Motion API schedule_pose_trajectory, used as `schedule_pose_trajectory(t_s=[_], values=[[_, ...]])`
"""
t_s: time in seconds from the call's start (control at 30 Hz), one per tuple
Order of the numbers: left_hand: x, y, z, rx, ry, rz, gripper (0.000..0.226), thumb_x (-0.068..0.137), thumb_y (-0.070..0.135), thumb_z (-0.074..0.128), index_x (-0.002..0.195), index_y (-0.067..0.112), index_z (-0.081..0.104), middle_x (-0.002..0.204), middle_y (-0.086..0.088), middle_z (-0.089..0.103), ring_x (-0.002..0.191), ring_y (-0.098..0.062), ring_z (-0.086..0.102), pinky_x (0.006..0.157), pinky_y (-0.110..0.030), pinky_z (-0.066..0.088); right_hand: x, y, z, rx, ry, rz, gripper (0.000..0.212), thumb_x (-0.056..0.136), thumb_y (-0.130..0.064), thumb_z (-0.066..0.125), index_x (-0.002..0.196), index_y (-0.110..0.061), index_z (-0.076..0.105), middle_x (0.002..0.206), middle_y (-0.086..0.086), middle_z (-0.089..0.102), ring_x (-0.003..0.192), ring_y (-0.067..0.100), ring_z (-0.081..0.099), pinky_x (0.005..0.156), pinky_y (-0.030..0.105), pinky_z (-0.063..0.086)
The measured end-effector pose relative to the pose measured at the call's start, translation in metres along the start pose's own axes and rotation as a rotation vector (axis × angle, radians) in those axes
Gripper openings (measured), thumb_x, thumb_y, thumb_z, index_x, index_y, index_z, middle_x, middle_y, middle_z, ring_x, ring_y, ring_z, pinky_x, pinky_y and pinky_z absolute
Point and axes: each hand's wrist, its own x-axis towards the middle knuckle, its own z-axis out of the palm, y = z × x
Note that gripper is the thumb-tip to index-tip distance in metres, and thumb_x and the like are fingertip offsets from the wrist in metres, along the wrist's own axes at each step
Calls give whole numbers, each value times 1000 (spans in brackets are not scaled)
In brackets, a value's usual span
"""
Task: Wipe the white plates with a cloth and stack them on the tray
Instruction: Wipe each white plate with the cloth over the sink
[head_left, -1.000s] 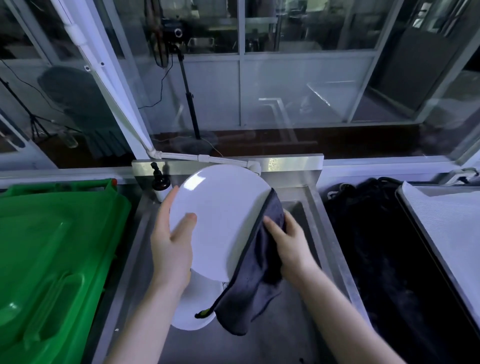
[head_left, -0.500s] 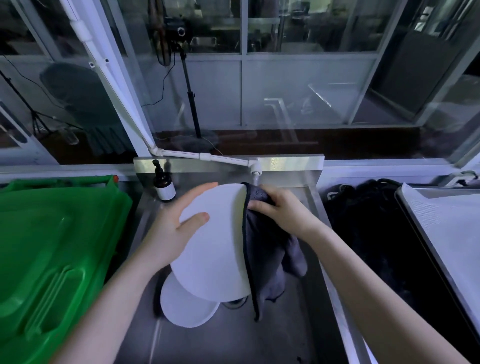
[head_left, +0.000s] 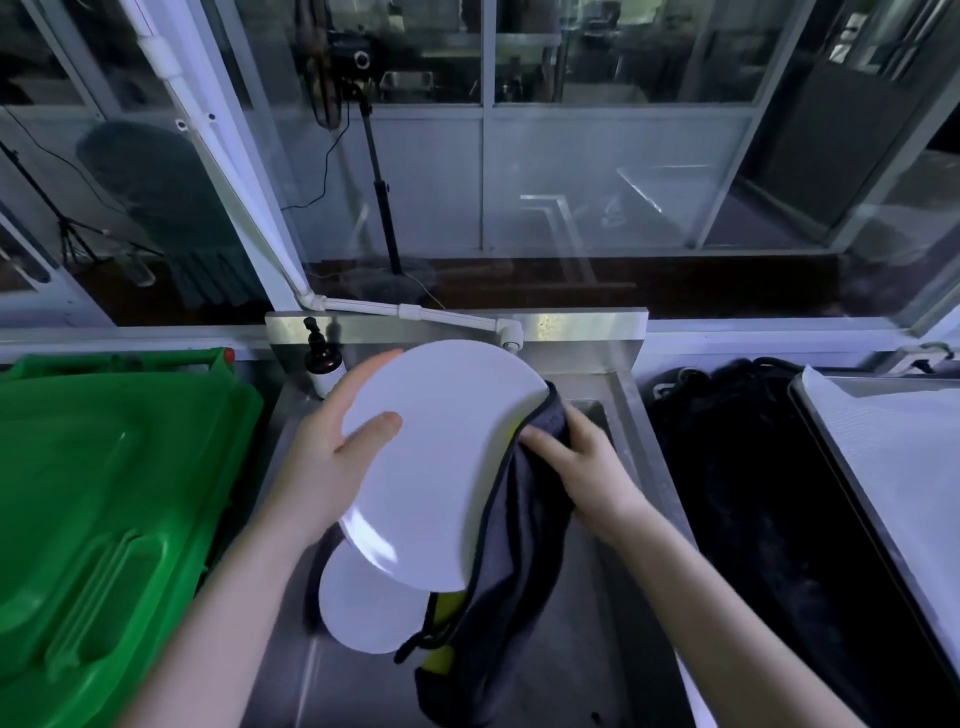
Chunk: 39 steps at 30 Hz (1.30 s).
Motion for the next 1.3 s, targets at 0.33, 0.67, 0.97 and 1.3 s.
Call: schedule_pose_trajectory(t_s=[0.33,0.67,0.97,1.3], values=[[4,0,4,-72,161,-115,36,84,33,73,113,53,65,112,20,73,109,-8,67,92,-34,51,13,-20,12,-175,176,-173,7,93,-19,65,95,-14,70,93,-1,75,88,5,65,82,27,50],[-14,-10,33,-167,368,-168,20,102,33,56,118,40,64,109,19,73,103,-2,67,87,-29,53,-9,5,16,184,202,37,13,93,-21,66,101,-29,73,106,-2,75,105,16,69,90,35,54],[14,16,-1,212,-61,48,15,91,49,56,105,48,64,99,13,71,90,-13,64,84,-24,48,31,-64,10,-716,-152,-352,30,88,-31,71,86,-3,60,80,9,66,80,24,58,77,31,44],[-16,-19,16,-145,314,-149,23,90,46,56,109,49,68,104,21,74,91,3,67,78,-27,49,-17,26,3,107,-29,82,11,95,-19,61,102,-18,69,107,7,74,104,16,67,90,31,54]])
